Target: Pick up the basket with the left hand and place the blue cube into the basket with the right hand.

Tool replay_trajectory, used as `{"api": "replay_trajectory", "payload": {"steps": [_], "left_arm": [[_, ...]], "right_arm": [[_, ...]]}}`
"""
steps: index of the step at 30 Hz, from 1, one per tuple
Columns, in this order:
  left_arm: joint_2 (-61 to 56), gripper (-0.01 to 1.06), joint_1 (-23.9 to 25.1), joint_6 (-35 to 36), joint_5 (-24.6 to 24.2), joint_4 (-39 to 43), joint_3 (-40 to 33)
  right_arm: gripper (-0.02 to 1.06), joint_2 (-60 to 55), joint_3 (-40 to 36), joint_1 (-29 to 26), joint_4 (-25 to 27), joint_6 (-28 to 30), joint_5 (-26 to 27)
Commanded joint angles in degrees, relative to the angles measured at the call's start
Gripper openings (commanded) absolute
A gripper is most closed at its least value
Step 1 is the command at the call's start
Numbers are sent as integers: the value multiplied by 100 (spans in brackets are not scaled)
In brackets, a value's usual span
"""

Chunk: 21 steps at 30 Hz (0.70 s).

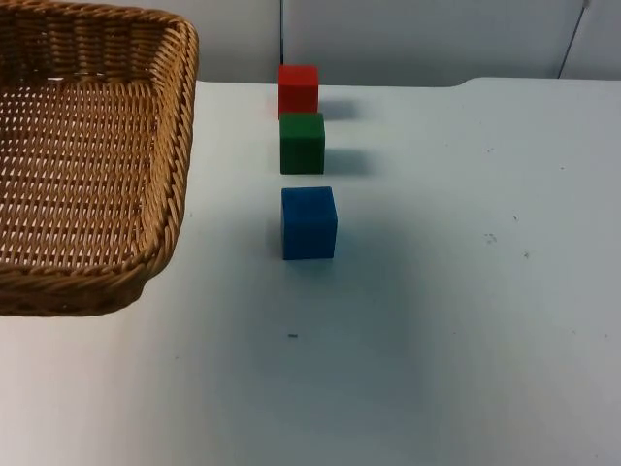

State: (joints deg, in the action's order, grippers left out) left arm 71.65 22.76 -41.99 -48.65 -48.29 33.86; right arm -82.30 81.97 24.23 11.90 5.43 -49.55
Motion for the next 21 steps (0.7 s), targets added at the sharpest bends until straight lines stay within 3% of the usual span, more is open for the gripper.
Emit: {"api": "replay_trajectory", "payload": {"steps": [1,4,12,21], "left_arm": [[-67,0,38,15,10,-212,8],[-67,0,38,15,10,-212,8],[-67,0,38,51,18,-235,8],[-67,0,38,51,18,-249,8]], "right_arm": [[101,-444,133,490,-731,-766,188],[101,-864,231,792,-1100,-1270,264],[99,-2098,329,1293,-1823,-3001,1162],[99,-3271,862,1418,-1889,-3577,1014]]}}
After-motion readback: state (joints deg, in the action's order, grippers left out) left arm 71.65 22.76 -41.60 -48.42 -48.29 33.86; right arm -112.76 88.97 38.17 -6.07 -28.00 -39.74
